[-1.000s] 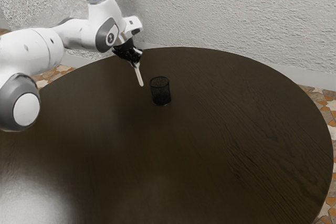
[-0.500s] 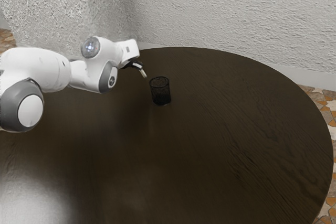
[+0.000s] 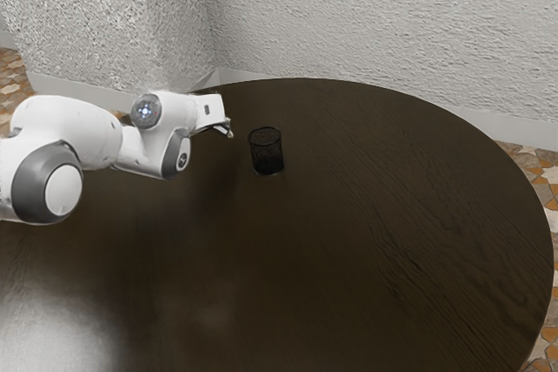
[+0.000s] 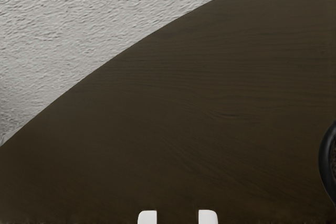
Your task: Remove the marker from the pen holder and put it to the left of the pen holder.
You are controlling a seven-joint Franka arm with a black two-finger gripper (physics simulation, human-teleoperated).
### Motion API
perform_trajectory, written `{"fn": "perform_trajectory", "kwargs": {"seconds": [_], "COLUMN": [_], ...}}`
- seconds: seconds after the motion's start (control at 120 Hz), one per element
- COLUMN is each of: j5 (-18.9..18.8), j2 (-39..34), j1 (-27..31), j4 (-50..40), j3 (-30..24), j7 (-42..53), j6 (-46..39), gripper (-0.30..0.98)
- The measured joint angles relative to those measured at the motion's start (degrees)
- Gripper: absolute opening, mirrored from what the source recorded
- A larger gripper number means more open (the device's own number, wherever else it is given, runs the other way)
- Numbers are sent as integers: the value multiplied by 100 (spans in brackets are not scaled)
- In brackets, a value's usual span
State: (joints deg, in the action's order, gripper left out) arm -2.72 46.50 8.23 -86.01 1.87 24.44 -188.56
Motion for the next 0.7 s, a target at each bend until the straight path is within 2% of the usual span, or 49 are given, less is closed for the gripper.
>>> {"fn": "perform_trajectory", "kwargs": {"seconds": [0.1, 0.275, 0.408, 0.475, 0.6, 0.7], "j5": [2, -1, 8, 43, 135, 147], "j2": [50, 32, -380, -981, -2084, -3065], "j1": [2, 1, -34, -66, -129, -769], "j4": [0, -72, -474, -520, 16, 135], "j3": [0, -3, -24, -189, -259, 252], "j7": [111, 205, 248, 214, 42, -235], "j6": [-43, -34, 94, 1016, 3634, 5518], "gripper": [-9, 29, 47, 52, 59, 62]}}
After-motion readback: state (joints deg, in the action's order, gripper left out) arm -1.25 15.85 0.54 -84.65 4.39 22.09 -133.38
